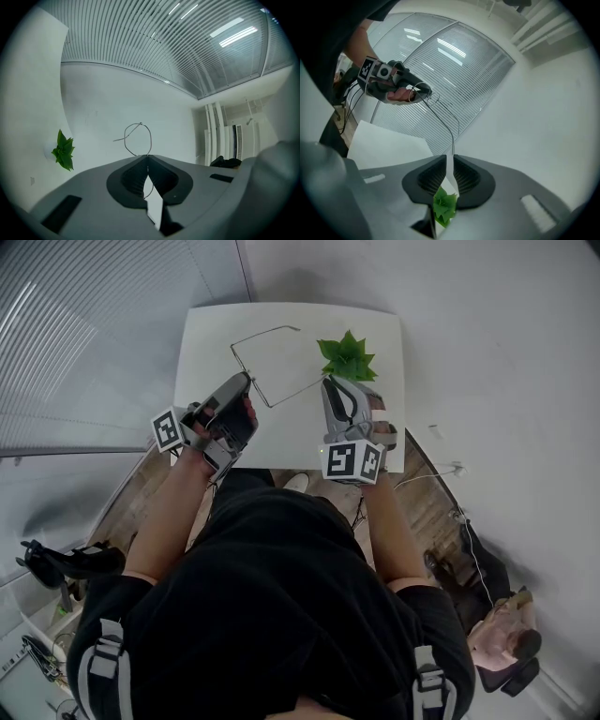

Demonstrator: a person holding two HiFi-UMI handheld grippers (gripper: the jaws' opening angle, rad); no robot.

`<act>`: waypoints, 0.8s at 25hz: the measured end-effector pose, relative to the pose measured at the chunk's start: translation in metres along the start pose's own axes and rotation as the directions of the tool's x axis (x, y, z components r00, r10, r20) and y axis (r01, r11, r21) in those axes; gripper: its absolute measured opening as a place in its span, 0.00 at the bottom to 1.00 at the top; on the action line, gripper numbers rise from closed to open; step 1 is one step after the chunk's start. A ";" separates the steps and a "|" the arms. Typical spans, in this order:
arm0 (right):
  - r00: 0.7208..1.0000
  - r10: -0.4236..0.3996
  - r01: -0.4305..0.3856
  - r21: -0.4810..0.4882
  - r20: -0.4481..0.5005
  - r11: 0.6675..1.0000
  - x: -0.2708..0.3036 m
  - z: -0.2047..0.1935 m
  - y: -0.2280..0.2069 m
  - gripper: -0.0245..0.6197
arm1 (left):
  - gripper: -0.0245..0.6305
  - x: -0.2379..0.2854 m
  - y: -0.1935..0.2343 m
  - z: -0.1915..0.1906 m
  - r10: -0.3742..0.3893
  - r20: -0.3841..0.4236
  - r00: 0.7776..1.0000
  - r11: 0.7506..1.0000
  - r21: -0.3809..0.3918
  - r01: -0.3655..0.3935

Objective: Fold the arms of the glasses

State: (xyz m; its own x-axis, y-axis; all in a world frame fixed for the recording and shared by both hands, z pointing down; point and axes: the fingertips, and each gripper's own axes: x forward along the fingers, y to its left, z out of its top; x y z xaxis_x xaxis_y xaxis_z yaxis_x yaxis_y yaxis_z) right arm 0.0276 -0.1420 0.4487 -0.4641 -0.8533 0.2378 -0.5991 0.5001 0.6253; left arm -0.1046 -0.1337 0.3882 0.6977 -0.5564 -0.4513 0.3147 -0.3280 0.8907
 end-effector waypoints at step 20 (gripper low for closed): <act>0.998 -0.041 0.036 -0.103 -0.049 0.994 0.008 -0.005 0.002 0.12 | 0.05 0.001 -0.002 -0.004 -0.005 -0.004 1.000 1.000 -0.022 0.005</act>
State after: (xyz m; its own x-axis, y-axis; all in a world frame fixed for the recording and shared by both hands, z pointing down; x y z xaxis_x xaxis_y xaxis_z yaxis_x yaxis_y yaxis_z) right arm 0.0259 -0.1484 0.4560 -0.4062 -0.8795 0.2480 -0.5450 0.4510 0.7068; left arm -0.1018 -0.1308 0.3864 0.6989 -0.5511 -0.4559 0.3322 -0.3144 0.8893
